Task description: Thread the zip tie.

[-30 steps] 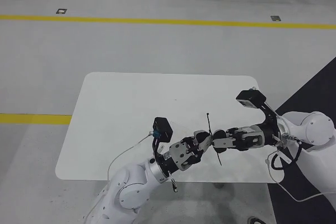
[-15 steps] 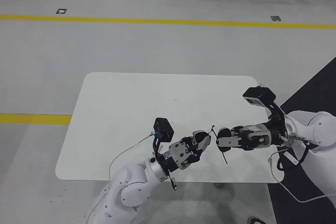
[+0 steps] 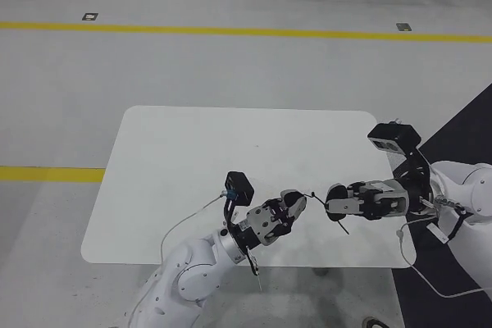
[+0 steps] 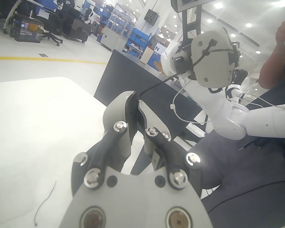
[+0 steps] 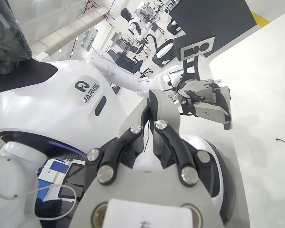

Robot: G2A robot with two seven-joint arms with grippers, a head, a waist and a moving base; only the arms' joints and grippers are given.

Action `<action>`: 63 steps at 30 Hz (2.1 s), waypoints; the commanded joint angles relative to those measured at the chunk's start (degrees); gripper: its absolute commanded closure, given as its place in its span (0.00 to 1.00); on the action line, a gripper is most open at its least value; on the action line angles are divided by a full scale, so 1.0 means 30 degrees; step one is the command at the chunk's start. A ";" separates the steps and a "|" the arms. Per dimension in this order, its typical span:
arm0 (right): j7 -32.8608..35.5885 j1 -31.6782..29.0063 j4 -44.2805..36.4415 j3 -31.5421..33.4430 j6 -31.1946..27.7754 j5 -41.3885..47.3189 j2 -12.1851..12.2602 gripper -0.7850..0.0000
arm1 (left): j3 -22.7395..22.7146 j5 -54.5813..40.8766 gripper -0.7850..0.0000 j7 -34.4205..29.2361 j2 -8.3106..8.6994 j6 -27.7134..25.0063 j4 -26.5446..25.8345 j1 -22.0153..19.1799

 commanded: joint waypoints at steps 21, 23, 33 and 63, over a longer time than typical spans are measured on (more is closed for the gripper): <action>0.0686 -0.0117 0.1018 -0.0662 0.1484 -0.0730 -0.0270 0.00 | -0.0628 0.0884 1.00 -0.0097 0.0129 0.0383 -0.1144 0.0402; 0.0740 -0.0070 0.1070 -0.0694 0.1486 -0.0683 -0.0300 0.00 | -0.0694 0.0942 1.00 -0.0127 0.0146 0.0421 -0.1313 0.0462; 0.1343 -0.0134 0.1241 -0.0655 0.1650 0.0418 -0.0424 0.00 | -0.1077 0.2241 1.00 -0.0025 0.0245 0.0653 -0.1948 0.0630; 0.1160 -0.0596 0.0509 -0.0154 0.2367 0.0848 -0.0478 0.00 | -0.1060 1.6834 1.00 0.1410 0.0733 0.2172 -0.4374 0.1046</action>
